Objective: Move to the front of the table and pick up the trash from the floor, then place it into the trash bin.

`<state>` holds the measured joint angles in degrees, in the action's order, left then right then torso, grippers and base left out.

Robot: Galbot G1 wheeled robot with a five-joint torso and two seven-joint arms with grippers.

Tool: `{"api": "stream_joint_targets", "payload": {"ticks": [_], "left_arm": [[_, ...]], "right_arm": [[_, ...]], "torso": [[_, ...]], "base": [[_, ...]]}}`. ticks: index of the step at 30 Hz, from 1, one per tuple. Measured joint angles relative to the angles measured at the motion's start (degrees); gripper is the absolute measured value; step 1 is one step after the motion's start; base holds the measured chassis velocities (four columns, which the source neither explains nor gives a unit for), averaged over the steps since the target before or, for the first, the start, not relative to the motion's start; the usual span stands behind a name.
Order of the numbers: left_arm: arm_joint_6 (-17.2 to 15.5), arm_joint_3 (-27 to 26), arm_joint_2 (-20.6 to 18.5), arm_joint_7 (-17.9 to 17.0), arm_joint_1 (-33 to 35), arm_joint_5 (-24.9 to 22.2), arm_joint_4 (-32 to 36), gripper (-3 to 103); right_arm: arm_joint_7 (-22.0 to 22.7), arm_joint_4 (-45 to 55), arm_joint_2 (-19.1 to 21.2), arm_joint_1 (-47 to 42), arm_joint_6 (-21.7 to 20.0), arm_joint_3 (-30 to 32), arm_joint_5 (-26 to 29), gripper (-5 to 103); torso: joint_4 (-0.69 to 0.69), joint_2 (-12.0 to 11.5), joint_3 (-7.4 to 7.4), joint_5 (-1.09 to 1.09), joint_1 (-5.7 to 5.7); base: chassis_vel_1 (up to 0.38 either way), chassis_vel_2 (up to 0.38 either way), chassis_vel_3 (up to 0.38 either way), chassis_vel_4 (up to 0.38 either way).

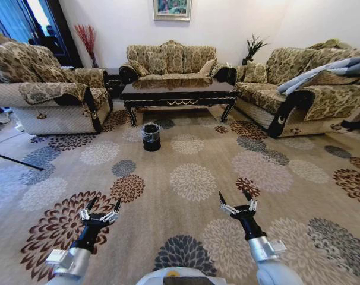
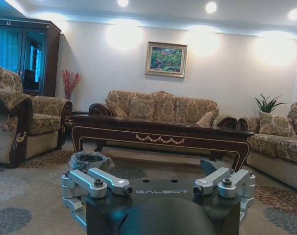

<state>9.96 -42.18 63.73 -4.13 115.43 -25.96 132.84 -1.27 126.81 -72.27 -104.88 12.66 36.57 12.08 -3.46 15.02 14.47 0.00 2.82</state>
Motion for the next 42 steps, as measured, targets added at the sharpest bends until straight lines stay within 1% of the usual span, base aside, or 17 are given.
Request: {"api": "stream_joint_targets", "payload": {"ticks": [16,21,27,36,42], "left_arm": [[0.0,0.0,0.0,0.0,0.0,0.0,0.0,100],[0.0,0.0,0.0,0.0,0.0,0.0,0.0,100],[0.0,0.0,0.0,0.0,0.0,0.0,0.0,100],[0.0,0.0,0.0,0.0,0.0,0.0,0.0,100],[0.0,0.0,0.0,0.0,0.0,0.0,0.0,100]], "right_arm": [[0.0,0.0,0.0,0.0,0.0,0.0,0.0,100],[0.0,0.0,0.0,0.0,0.0,0.0,0.0,100],[0.0,0.0,0.0,0.0,0.0,0.0,0.0,100],[0.0,0.0,0.0,0.0,0.0,0.0,0.0,100],[0.0,0.0,0.0,0.0,0.0,0.0,0.0,100]], "torso": [[0.0,3.4,2.22,0.0,1.15],[0.0,4.8,3.23,0.0,1.56],[0.0,5.9,3.92,0.0,2.02],[0.0,8.3,5.53,0.0,2.8],[0.0,9.4,6.26,0.0,3.2]], "base": [[0.0,0.0,0.0,0.0],[0.0,0.0,0.0,0.0],[0.0,0.0,0.0,0.0],[0.0,0.0,0.0,0.0],[0.0,0.0,0.0,0.0]]}}
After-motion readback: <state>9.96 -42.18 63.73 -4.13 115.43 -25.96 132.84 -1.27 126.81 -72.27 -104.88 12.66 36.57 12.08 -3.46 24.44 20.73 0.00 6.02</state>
